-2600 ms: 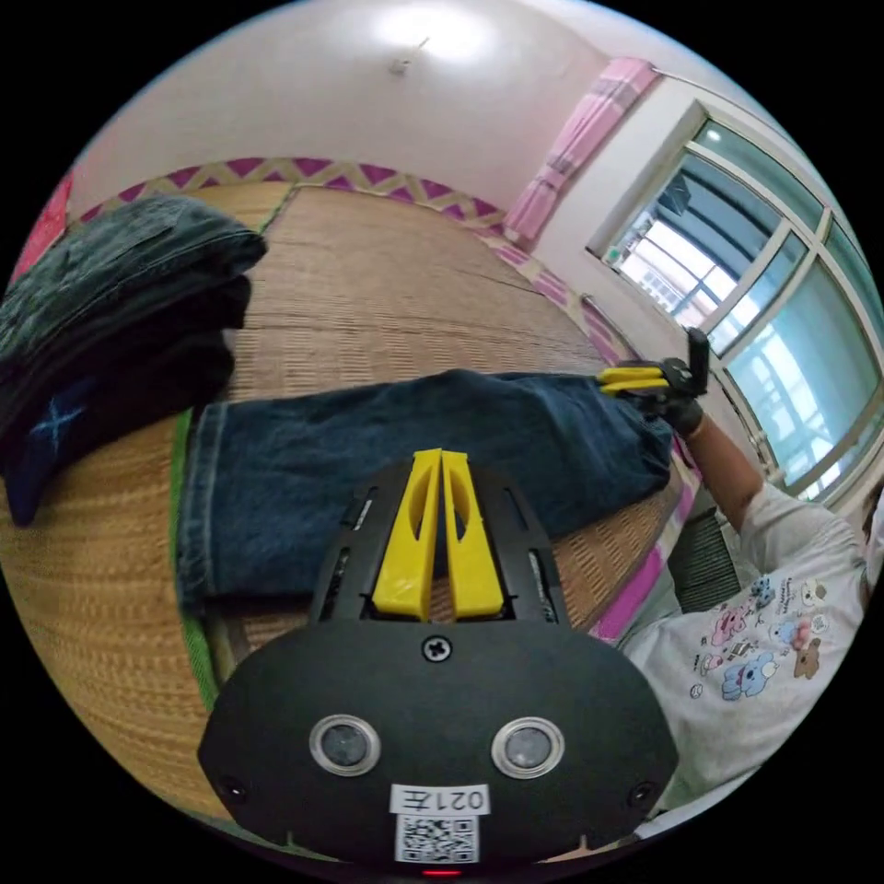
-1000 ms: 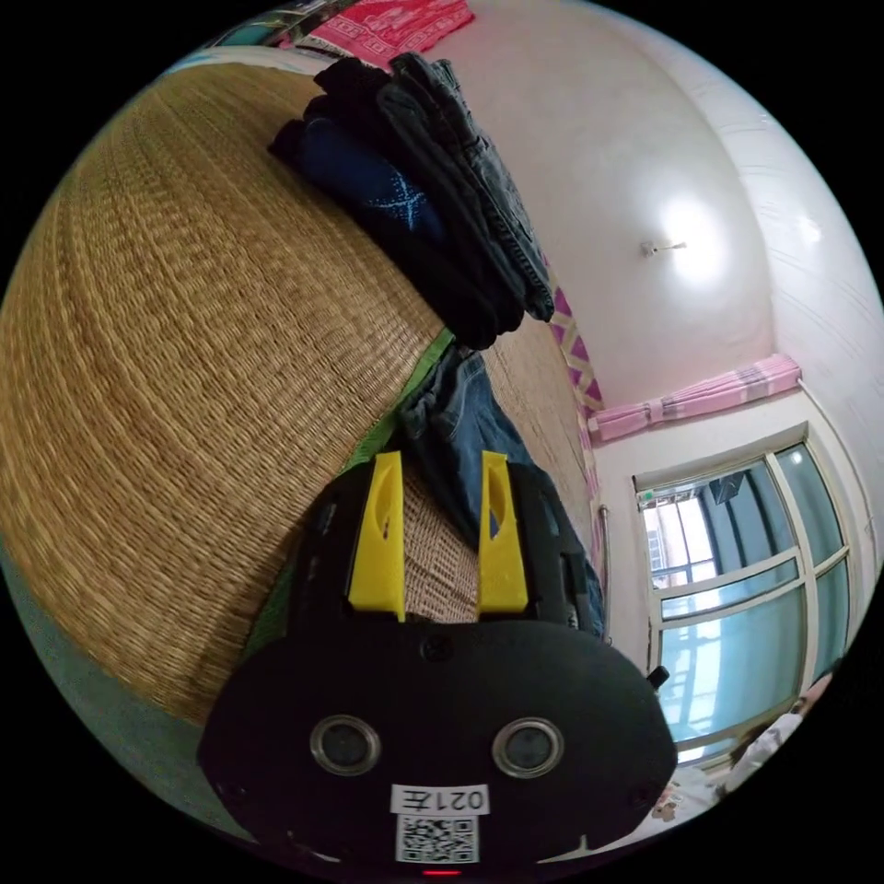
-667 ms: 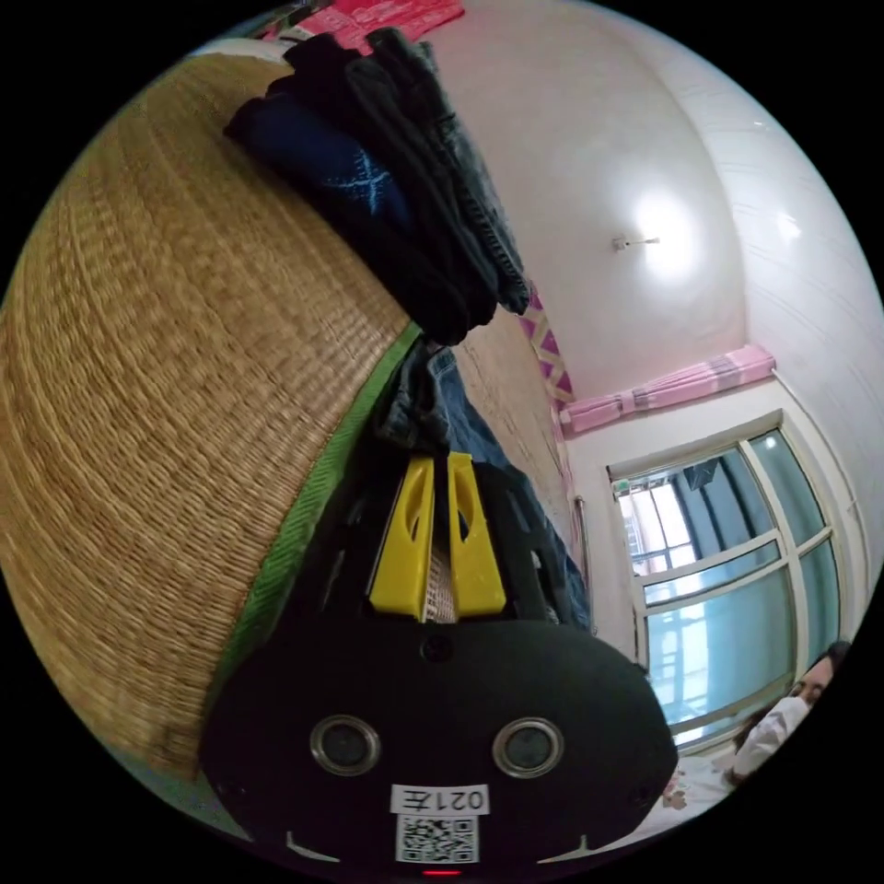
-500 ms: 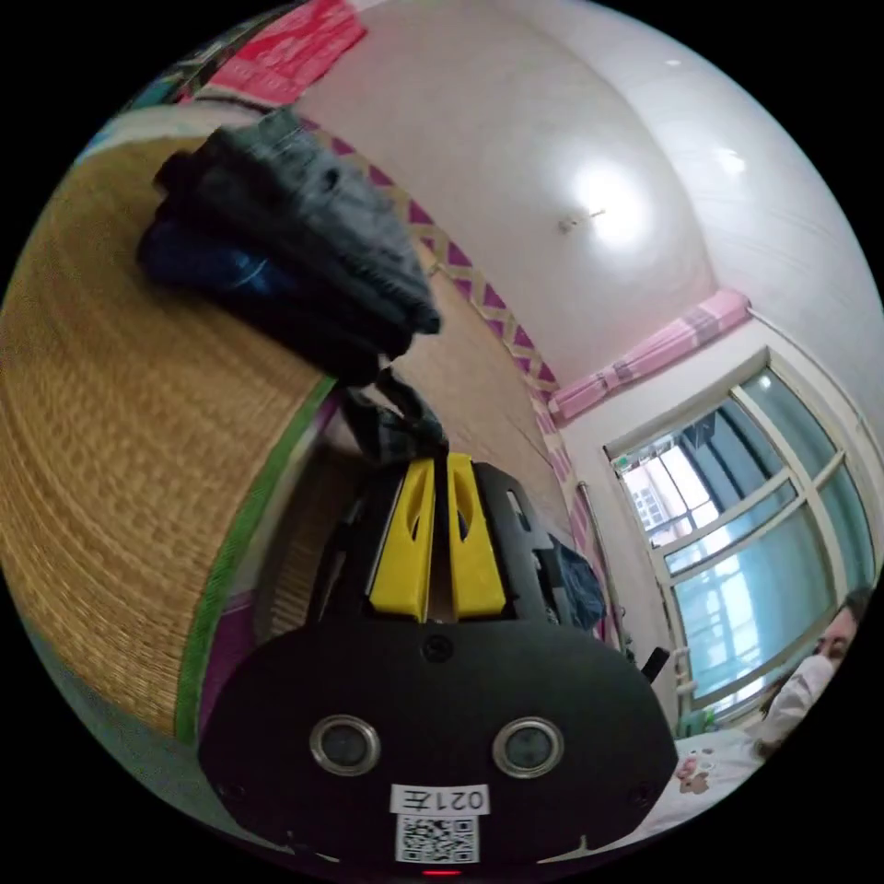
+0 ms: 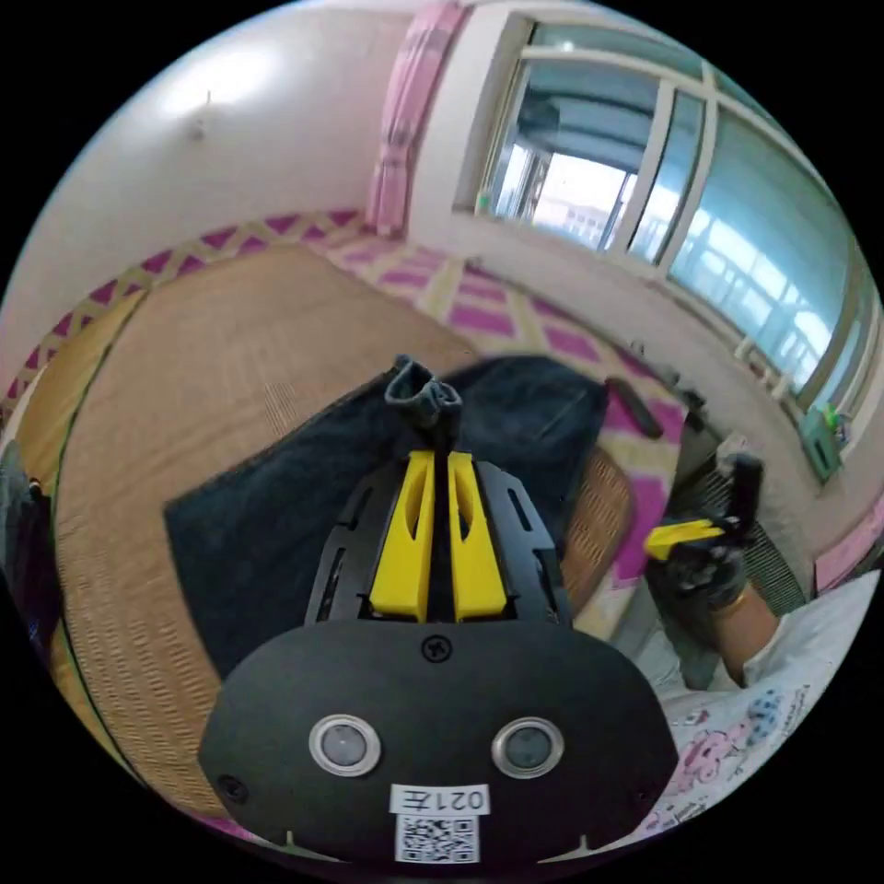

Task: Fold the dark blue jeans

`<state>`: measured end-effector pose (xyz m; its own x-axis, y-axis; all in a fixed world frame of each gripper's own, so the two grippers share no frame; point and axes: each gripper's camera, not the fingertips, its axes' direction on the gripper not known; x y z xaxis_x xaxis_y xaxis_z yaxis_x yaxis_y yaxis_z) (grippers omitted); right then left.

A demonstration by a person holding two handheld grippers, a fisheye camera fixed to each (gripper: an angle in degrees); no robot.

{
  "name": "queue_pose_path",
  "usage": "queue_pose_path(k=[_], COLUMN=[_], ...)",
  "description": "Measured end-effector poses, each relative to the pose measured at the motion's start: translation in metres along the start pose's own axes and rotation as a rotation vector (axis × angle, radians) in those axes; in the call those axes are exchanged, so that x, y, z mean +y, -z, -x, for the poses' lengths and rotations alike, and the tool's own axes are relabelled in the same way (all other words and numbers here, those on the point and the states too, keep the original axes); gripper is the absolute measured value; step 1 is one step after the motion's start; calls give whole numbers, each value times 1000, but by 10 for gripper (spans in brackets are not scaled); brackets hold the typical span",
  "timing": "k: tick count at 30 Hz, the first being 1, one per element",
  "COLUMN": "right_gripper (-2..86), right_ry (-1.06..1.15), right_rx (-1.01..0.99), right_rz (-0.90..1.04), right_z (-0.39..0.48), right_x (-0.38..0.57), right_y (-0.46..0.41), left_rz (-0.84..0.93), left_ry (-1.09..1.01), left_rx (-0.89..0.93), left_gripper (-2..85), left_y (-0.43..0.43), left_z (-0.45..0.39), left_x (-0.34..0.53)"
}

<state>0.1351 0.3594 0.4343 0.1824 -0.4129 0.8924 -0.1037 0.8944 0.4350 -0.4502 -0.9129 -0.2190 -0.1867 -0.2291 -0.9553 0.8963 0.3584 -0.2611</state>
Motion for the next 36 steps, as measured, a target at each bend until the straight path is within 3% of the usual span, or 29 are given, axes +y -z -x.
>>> queue_pose_path(k=[2,7,10,12,19,27,36], right_gripper=[-5,-2,6,42,134,158,61], right_ry=[-19,-54,-66,-142,-519,-750,-881], right_rx=[-9,1,31,90,136,193,99], right_rz=[-13,-48,-77,-161,-374,-400,-538], right_z=[-5,-16,-25,-38,-119,-169,-202], right_x=[5,12,4,-8,-40,-101,-118], right_y=[12,40,50,67,120,88,43], left_rz=[61,-80,-27,99,-78,-166,-236], left_ry=[59,46,13,18,-238,-82,65], left_rx=[87,100,76,75,194,303,303], left_gripper=[-9,-6,3,19,7,-9,-10], left_y=[-63,-40,-70,-101,-45,19,96], left_z=[-7,-49,-75,-81,-135,-90,-3], left_x=[18,16,19,20,46,100,165])
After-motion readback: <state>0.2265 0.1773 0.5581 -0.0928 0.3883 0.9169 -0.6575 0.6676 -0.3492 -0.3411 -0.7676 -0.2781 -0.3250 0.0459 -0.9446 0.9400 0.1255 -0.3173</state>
